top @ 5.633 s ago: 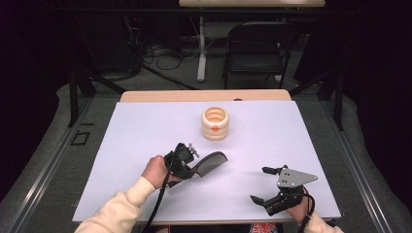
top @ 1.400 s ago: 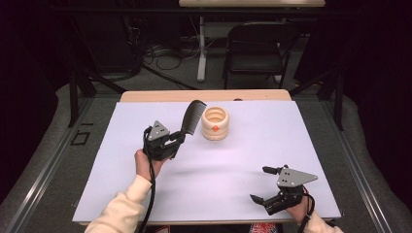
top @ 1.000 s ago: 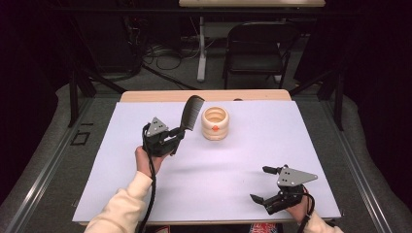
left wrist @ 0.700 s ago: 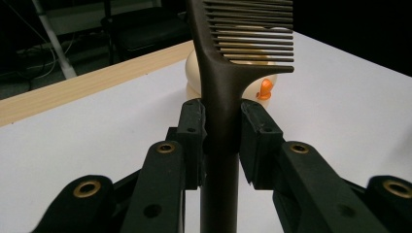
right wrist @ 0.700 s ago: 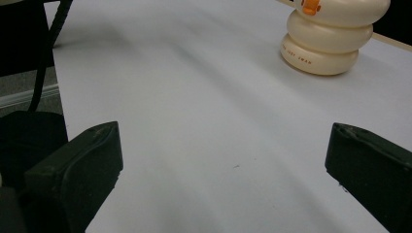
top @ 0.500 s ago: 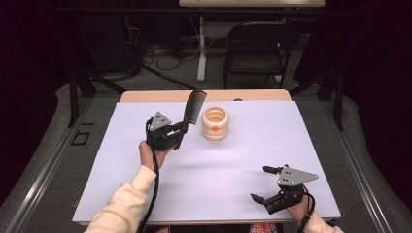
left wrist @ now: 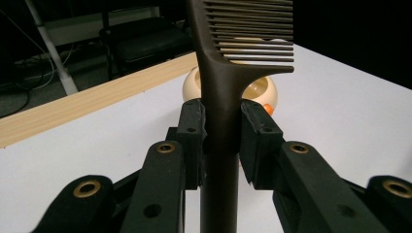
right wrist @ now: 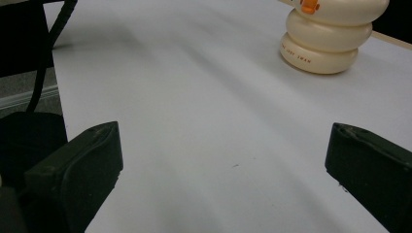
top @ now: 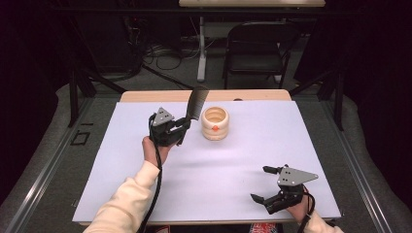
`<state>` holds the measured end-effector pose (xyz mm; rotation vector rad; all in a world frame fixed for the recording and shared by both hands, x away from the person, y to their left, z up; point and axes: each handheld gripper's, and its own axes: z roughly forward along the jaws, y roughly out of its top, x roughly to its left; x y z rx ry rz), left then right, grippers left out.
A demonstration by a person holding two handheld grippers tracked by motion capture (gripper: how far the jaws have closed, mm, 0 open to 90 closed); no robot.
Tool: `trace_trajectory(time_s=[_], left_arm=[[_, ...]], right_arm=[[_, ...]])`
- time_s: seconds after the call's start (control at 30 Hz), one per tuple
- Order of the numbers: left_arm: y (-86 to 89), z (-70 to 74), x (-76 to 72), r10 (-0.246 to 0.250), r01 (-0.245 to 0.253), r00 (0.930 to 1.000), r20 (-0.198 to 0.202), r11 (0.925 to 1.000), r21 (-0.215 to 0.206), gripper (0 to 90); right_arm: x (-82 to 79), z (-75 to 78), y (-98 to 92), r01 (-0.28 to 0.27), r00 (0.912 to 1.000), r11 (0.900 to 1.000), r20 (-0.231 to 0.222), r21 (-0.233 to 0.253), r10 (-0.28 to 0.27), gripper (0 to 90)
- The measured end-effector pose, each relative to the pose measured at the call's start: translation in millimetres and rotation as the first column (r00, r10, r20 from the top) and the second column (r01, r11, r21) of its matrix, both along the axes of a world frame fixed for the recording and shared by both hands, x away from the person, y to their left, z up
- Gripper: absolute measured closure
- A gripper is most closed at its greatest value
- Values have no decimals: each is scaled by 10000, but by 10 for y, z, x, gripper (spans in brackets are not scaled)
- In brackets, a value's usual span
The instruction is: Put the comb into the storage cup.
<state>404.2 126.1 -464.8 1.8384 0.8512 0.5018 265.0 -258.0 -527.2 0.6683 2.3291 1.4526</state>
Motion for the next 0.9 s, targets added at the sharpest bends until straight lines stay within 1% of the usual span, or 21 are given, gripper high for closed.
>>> trace_trajectory(time_s=[0.33, 0.6, 0.9], left_arm=[[-29, 3, 57, 10, -9, 10000, 46, 9997, -225, 727], [-39, 32, 99, 95, -88, 9998, 180, 9992, -388, 727], [-57, 83, 129, 104, -95, 9996, 250, 9994, -329, 727]], right_arm=[[3, -4, -4, 21, 10000, 10000, -14, -12, -21, 0], [3, -5, -2, 7, 10000, 10000, -12, -23, -7, 0], [-4, 1, -2, 8, 10000, 10000, 18, -35, -8, 0]])
